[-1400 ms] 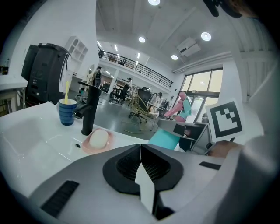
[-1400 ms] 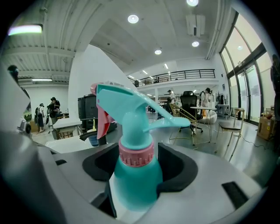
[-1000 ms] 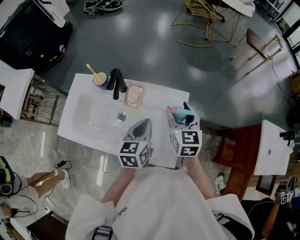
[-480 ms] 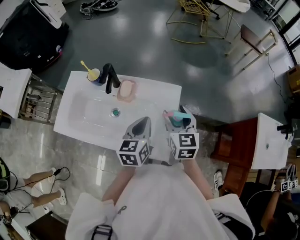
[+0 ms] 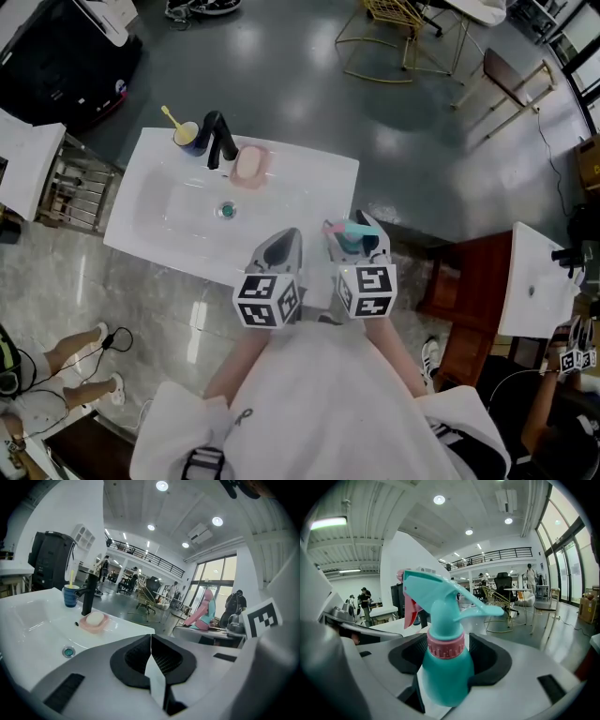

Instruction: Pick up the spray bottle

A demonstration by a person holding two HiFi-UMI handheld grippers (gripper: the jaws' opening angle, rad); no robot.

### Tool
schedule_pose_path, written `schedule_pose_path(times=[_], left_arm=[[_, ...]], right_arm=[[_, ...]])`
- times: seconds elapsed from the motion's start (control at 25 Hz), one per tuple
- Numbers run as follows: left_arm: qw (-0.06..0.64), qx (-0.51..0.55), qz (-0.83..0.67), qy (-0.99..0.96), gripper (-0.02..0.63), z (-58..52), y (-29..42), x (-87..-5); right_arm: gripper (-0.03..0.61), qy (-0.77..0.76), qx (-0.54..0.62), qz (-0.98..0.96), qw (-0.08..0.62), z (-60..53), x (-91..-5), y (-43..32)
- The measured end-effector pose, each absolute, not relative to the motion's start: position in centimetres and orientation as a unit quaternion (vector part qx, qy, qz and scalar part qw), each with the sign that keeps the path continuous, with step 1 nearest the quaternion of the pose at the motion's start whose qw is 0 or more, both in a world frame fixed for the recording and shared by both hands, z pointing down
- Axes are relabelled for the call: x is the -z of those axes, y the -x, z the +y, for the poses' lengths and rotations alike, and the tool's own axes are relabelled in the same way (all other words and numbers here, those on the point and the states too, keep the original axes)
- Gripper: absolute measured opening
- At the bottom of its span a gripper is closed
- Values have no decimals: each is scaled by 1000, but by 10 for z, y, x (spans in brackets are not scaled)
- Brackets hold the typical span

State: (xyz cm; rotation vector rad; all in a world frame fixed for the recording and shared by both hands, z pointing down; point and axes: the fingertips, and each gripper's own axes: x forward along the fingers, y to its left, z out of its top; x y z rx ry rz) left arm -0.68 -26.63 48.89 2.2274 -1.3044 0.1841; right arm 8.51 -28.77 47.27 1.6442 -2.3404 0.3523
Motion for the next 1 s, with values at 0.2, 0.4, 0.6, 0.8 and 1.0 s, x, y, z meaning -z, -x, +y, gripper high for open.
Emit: schedule_pose_path(times=[0.2, 0.4, 0.6, 0.8, 1.0], left_arm=[[270, -64, -489, -827, 26, -260, 6, -487], [269, -64, -490, -827, 26, -252, 3, -485], [267, -64, -491, -827, 26, -247, 1, -485], [267, -66, -491, -827, 26, -241, 2, -483], [265, -65, -490, -828, 26, -235, 3, -483]], right_arm=[[282, -558, -116, -810, 138, -279, -474, -84], [282, -549, -114, -816, 140, -271, -473, -83], [282, -543, -114, -819, 143, -265, -475, -81], [282, -540, -115, -821, 145, -258, -474, -78], [282, -541, -116, -820, 144, -252, -476, -77]])
